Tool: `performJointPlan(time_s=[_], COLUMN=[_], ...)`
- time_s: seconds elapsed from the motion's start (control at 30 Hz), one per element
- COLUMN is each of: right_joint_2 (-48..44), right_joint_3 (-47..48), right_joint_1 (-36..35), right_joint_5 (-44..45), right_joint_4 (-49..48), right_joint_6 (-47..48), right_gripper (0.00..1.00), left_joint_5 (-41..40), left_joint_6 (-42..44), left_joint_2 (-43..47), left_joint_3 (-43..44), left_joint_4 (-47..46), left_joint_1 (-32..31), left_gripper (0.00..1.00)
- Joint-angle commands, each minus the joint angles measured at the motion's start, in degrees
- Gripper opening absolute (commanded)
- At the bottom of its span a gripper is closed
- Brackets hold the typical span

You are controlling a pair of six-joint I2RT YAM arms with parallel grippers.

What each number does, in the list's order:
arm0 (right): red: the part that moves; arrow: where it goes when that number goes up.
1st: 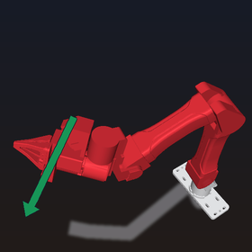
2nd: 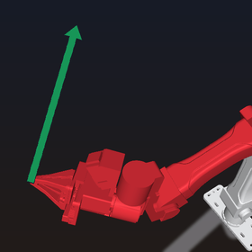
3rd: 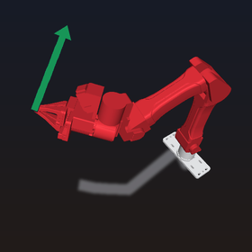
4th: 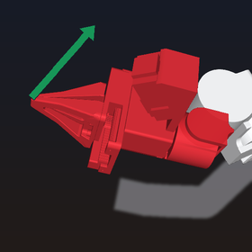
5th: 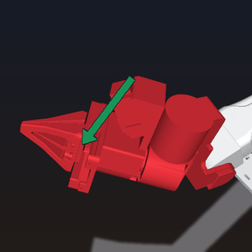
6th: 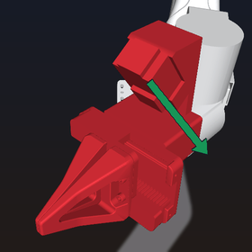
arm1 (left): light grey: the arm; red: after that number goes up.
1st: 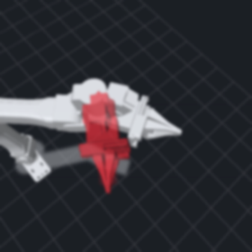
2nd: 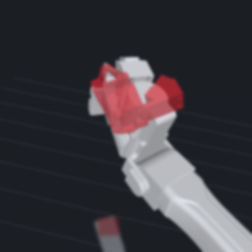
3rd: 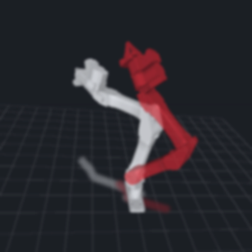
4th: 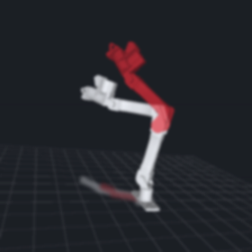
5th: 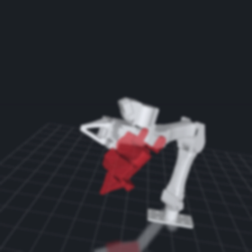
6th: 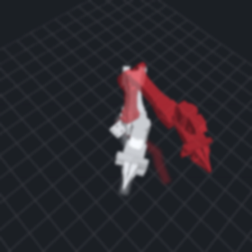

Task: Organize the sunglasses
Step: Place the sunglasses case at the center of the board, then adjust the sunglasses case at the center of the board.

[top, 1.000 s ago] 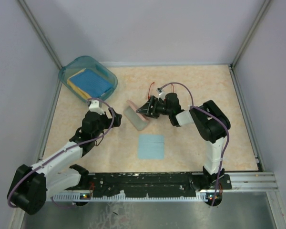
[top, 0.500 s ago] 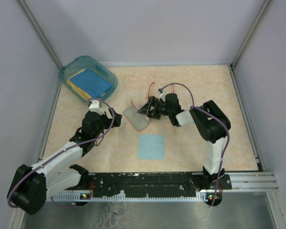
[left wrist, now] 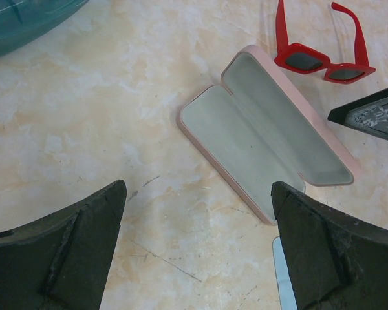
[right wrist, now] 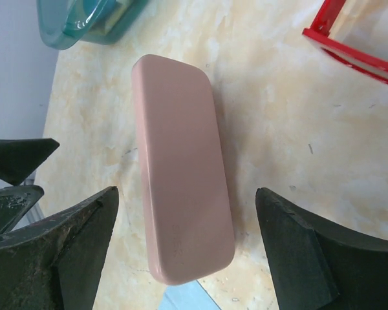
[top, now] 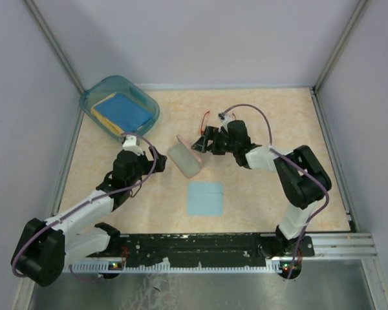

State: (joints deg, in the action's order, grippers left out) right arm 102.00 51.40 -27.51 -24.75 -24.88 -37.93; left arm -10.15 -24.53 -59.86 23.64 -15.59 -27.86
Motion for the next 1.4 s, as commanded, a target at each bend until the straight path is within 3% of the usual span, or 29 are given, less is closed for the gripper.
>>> performJointPlan(time_s=[0.0, 0.3, 0.57, 1.03, 1.37], right_joint_2=[-6.79, -18.51, -23.5, -15.62, -10.07], right_joint_3=[0.23, 0.14, -2.58, -1.92, -1.73], right_joint_1=[-1.38, -10.65, -17.98, -20.48, -20.48], right_joint_5=[6.57, 27.86, 40.46, 46.02, 48.9], right_joint_4=[6.91, 23.96, 32.88, 33.87, 29.08], right_joint_6=[7.38, 16.24, 16.47, 13.44, 13.26], right_gripper=[0.86, 0.84, 0.8, 0.79, 0.79], left_joint_5=[1.47, 2.24, 2.27, 1.88, 1.31], left_joint_6=[0.29, 0.38, 0.1, -0.07, 0.25], left_joint_2=[-0.72, -4.11, -2.77, 0.0, -0.53], left_joint_3=[0.09, 2.17, 1.98, 0.85, 0.8], left_joint_4=[-3.11, -3.24, -1.54, -0.23, -0.73], left_joint_1=[0.25, 0.25, 0.25, 0.25, 0.24], left_gripper=[0.99, 0.99, 0.99, 0.99, 0.99])
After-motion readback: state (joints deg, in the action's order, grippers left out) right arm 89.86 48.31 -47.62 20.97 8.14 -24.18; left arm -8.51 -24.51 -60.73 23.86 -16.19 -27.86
